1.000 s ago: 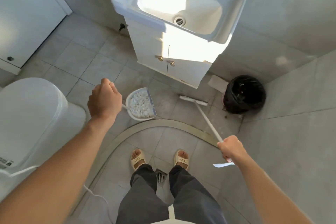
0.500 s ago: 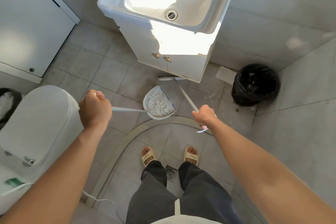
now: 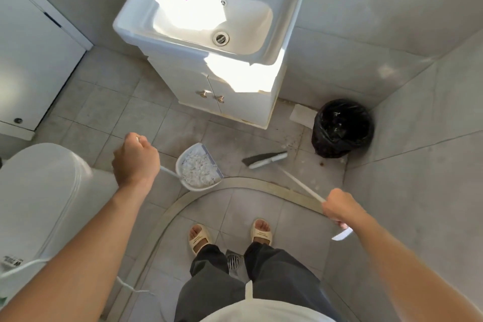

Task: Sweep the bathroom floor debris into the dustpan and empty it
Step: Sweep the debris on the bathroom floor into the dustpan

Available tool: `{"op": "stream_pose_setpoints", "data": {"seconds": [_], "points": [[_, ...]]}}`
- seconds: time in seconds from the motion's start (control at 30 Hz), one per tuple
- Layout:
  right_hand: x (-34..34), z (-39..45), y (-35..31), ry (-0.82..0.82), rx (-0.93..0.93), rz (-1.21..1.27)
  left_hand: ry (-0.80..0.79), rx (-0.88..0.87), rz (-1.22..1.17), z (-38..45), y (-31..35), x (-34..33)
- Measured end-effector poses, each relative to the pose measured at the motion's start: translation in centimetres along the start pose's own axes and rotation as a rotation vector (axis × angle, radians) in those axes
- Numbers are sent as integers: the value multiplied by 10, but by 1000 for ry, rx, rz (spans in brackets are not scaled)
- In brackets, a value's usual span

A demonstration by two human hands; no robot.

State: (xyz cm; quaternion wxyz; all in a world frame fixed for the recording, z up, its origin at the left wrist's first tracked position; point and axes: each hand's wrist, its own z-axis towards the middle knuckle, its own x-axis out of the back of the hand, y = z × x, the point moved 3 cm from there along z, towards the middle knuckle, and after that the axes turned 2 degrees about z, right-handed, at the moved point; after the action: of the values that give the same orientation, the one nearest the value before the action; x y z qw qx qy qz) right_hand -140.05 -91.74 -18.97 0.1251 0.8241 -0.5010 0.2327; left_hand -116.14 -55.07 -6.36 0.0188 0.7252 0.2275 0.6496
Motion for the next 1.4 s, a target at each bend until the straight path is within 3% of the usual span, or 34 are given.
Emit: {"op": "stream_pose_setpoints", "data": {"seconds": [0.13,0.33,0.57,0.8,0.9,1.13,1.27,1.4], "points": [[23,-7,36,63,21,129,-3,-26,35,-1,18,-5],[22,15,24,143,3,330,-2,-47,59,-2,35,-15],[-14,25,35,-25,-144,458,-51,-82,60,-2,62,-35],[-2,-5,62,50,-68,520,-103,-65,65,12,62,-43],[2,-14,41,60,-5,490,-117,-62,47,23,57,-39],[-24,-6,-79,34,113,415,-107,-33,67,76,4,-17],[-52,-6,-129,3,66,375,-115,-83,70,95,1,-7],[-69,-24,-133,-6,-20,284,-146,-151,67,107,7,-2]]}}
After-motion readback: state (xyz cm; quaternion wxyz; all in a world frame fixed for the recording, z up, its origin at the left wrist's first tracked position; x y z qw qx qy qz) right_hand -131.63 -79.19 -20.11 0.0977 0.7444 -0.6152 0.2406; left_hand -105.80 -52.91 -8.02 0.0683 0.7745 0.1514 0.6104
